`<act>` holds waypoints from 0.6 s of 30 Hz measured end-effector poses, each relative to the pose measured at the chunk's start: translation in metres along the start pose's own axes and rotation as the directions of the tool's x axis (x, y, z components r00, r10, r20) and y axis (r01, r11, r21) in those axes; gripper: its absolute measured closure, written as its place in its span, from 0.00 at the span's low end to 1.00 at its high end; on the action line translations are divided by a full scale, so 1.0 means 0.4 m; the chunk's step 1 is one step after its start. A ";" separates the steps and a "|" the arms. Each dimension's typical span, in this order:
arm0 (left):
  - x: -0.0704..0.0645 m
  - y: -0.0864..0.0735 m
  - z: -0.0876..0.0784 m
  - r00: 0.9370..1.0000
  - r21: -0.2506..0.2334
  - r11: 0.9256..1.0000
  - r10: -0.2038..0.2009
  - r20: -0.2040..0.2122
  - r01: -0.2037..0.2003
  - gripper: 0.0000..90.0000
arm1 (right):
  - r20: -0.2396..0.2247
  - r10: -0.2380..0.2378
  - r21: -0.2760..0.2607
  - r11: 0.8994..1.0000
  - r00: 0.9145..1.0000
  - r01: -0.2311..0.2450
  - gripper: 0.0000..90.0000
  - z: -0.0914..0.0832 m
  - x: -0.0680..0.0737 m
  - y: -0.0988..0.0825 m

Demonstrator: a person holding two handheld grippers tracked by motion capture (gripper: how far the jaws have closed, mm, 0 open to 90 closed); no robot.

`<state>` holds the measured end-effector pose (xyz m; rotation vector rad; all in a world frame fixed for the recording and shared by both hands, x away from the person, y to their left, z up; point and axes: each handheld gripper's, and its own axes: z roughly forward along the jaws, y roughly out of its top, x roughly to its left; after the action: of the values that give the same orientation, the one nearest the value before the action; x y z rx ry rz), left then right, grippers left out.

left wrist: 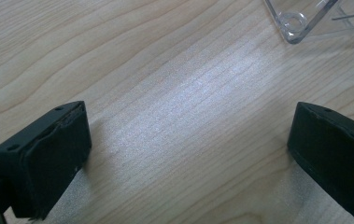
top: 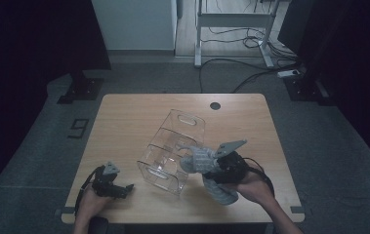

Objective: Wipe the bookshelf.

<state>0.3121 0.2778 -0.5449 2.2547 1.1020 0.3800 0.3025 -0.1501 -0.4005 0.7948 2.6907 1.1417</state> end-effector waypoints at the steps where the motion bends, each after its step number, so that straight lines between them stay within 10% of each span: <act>1: 0.000 0.000 0.000 1.000 -0.001 1.000 0.000 0.000 0.000 0.00 | 0.009 0.007 -0.005 1.000 1.000 -0.007 0.75 -0.011 -0.007 0.001; 18: 0.002 -0.003 0.003 1.000 -0.021 1.000 -0.001 0.003 0.001 0.00 | 0.215 0.131 -0.053 0.991 0.968 -0.123 0.74 -0.153 -0.147 -0.026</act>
<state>0.3126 0.2787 -0.5464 2.2359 1.0926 0.3862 0.3304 -0.2250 -0.3701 1.0340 2.4619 1.0588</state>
